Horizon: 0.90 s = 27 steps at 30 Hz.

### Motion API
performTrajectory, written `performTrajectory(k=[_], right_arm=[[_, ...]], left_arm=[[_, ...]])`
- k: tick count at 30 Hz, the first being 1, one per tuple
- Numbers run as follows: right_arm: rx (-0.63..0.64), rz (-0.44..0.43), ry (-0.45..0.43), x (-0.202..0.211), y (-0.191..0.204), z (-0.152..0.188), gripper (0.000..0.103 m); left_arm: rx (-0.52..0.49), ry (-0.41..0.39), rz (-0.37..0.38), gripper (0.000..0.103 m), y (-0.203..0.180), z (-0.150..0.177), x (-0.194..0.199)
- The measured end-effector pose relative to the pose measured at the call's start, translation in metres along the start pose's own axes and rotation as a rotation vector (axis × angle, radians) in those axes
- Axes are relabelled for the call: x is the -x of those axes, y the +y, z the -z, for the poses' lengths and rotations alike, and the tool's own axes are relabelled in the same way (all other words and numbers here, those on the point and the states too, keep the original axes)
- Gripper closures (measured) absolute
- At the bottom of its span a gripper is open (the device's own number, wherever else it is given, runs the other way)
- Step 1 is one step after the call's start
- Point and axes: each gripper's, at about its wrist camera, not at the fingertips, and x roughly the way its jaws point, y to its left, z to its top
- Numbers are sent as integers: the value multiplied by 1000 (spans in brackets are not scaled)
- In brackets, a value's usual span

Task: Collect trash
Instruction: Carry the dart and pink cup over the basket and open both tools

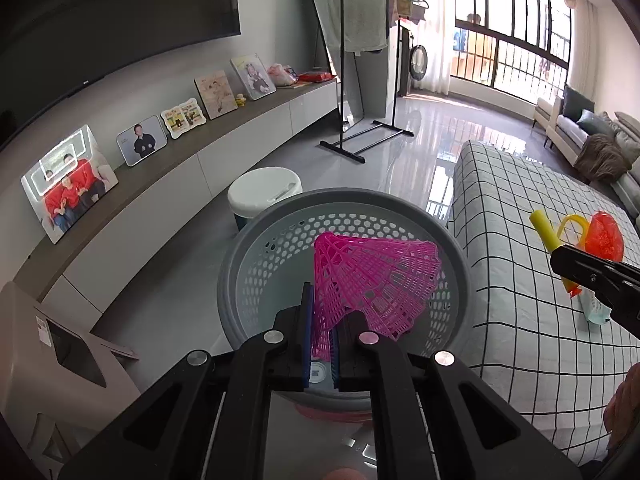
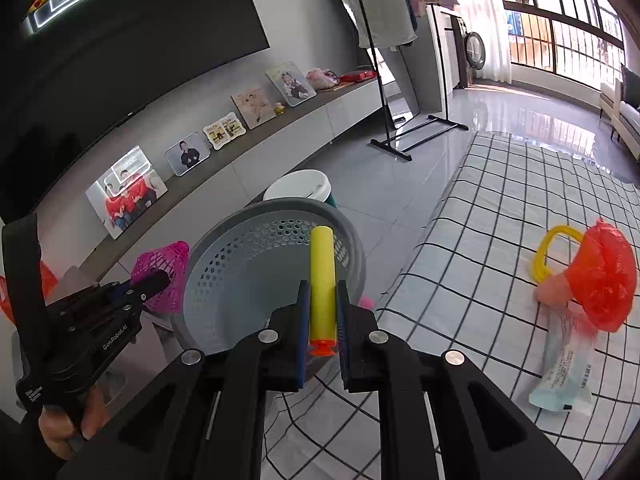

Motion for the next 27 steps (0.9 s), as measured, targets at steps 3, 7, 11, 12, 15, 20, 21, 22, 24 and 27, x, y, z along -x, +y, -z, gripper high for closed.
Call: performTrajectory(k=[3,7,11,12,15,20,21,22,24,27], right_arm=[[22,-10,26,-18,11,-6,91],[46,-10,73,-43,19,-9,91],[46,-19,103,-61,19,-8,91],[53,-15,113,-66,19,-8,91],[53,-21,140,-77,16,-5,91],[25,-48,150,-84,10,-6,91],[22,-53,151,-85,9,-6,91],[21,-55,152,-86,9,-6,91],[24,-58,153,-88,10,-6,91],[24,-65,155,-90,10,-5,91]], left_arm=[[6,12,5,95,6,1,-11],[3,34,3,95,7,7,-28],[24,52,9,95,8,9,-42],[27,54,9,95,10,9,-45],[28,62,5,95,9,9,-52],[29,76,4,95,6,8,-64],[30,79,5,95,5,8,-66],[30,81,6,95,5,8,-67],[30,82,9,95,3,8,-70],[37,88,16,95,3,8,-74]])
